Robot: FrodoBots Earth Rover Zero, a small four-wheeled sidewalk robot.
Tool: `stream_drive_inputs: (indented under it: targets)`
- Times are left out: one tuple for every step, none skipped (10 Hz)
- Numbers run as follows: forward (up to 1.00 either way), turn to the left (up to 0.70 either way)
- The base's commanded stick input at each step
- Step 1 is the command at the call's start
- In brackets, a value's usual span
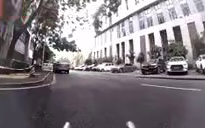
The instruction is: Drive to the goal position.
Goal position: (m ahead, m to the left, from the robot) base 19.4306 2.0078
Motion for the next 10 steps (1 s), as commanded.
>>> stream_drive_inputs:
  targets:
    - [0.45, 0.27]
    - [0.45, 0.27]
    - [0.45, 0.27]
    - [0.45, 0.27]
    - [0.45, 0.27]
    - [0.45, 0.27]
    - [0.45, 0.27]
    - [0.45, 0.23]
    - [0.45, 0.00]
    - [0.45, 0.00]
